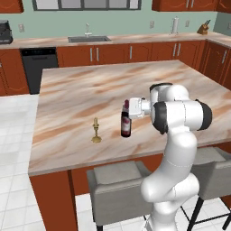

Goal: Get the candle and the wine from the cabinet and move them to the dining counter.

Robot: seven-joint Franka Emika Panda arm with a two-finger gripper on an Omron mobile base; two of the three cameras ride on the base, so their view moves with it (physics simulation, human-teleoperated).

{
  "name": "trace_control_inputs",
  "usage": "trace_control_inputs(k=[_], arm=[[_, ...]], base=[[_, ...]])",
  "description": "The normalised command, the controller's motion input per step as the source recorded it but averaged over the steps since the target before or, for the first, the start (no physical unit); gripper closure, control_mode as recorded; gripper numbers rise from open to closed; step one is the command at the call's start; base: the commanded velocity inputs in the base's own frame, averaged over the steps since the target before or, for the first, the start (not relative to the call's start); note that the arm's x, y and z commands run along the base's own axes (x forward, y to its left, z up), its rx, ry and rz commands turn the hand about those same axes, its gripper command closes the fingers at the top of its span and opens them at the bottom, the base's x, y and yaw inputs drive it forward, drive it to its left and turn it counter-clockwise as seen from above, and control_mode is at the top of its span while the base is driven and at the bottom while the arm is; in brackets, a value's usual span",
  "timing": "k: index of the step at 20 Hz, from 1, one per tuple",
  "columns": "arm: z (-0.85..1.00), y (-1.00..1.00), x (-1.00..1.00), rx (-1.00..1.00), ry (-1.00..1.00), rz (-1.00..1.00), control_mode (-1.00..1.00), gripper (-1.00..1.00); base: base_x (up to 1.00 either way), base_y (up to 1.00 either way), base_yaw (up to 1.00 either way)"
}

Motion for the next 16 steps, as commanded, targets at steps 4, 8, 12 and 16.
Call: trace_control_inputs(k=[4, 8, 12, 16], arm=[[0.00, 0.00, 0.00, 0.00, 0.00, 0.00, -1.00, -1.00], [0.00, 0.00, 0.00, 0.00, 0.00, 0.00, -1.00, -1.00], [0.00, 0.00, 0.00, 0.00, 0.00, 0.00, -1.00, -1.00], [0.00, 0.00, 0.00, 0.00, 0.00, 0.00, -1.00, -1.00]], base=[[0.00, 0.00, 0.00], [0.00, 0.00, 0.00], [0.00, 0.00, 0.00], [0.00, 0.00, 0.00]])
